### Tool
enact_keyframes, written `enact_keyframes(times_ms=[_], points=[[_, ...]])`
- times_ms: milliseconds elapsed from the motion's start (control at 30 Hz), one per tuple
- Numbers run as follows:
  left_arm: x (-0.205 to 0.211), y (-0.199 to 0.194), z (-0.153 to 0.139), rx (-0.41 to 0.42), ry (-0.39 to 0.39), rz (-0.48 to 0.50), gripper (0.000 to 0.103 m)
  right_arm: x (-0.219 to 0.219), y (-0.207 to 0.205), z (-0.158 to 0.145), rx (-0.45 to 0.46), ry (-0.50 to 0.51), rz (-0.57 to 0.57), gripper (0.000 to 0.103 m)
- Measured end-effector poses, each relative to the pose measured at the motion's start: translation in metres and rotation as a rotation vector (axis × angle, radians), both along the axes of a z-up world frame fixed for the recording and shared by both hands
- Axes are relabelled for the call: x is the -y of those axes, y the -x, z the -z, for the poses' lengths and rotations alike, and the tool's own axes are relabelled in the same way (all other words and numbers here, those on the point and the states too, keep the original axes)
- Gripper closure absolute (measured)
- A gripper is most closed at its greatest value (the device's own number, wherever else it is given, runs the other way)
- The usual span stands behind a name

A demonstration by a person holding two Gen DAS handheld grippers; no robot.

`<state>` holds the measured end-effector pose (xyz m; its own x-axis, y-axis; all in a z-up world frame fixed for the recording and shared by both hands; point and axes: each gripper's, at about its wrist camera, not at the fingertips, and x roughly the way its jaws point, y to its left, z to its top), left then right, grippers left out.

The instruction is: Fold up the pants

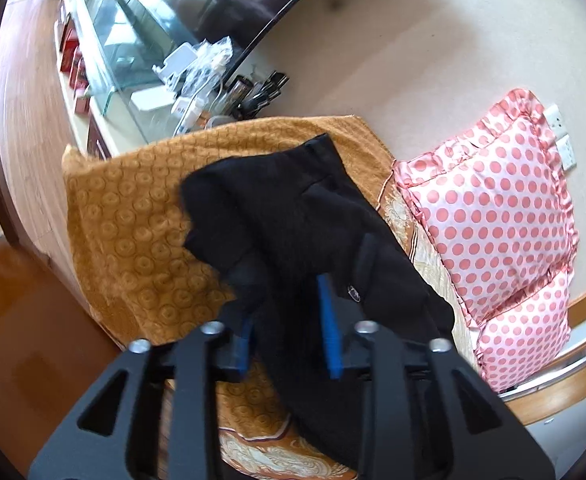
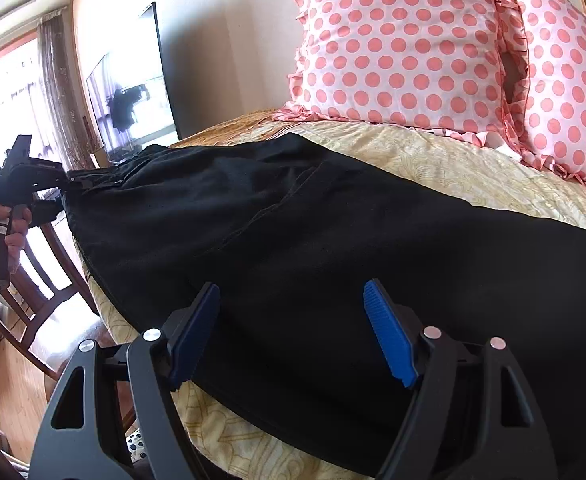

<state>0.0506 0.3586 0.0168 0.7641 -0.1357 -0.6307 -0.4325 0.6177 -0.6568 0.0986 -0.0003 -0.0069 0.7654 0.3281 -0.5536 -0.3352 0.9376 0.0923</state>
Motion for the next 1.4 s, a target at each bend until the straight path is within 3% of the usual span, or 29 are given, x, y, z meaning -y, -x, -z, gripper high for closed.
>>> enact_keyframes(times_ms=[67, 167, 200, 300, 500, 700, 833, 933, 1067, 1300, 1400], points=[[0.006, -0.003, 0.0, -0.02, -0.038, -0.009, 0.07, 0.003, 0.001, 0.0, 0.003, -0.003, 0.002, 0.027], [0.01, -0.001, -0.003, -0.012, -0.081, -0.026, 0.091, 0.008, 0.004, -0.002, 0.007, -0.009, 0.006, 0.027], [0.011, 0.0, -0.006, 0.001, -0.085, -0.021, 0.093, 0.011, 0.005, -0.003, 0.01, -0.013, 0.009, 0.027], [0.018, -0.001, -0.02, 0.021, -0.127, -0.01, 0.094, 0.02, 0.009, -0.006, 0.024, -0.038, 0.016, 0.027], [0.064, -0.006, -0.072, 0.118, -0.295, 0.073, 0.095, 0.053, 0.023, -0.014, 0.06, -0.095, 0.069, 0.022], [0.157, -0.022, -0.134, 0.229, -0.472, 0.268, 0.095, 0.096, 0.041, -0.023, 0.089, -0.13, 0.168, 0.018], [0.23, -0.037, -0.154, 0.291, -0.525, 0.434, 0.095, 0.134, 0.059, -0.024, 0.104, -0.156, 0.272, 0.015], [0.281, -0.047, -0.16, 0.332, -0.521, 0.56, 0.095, 0.162, 0.071, -0.02, 0.102, -0.19, 0.34, 0.015], [0.339, -0.061, -0.152, 0.359, -0.46, 0.711, 0.095, 0.196, 0.091, -0.012, 0.091, -0.233, 0.424, 0.014], [0.4, -0.092, -0.094, 0.183, -0.325, 0.876, 0.097, 0.232, 0.12, 0.005, 0.061, -0.251, 0.51, 0.014], [0.417, -0.09, -0.094, 0.187, -0.356, 0.883, 0.097, 0.242, 0.127, 0.006, 0.066, -0.263, 0.538, 0.014]])
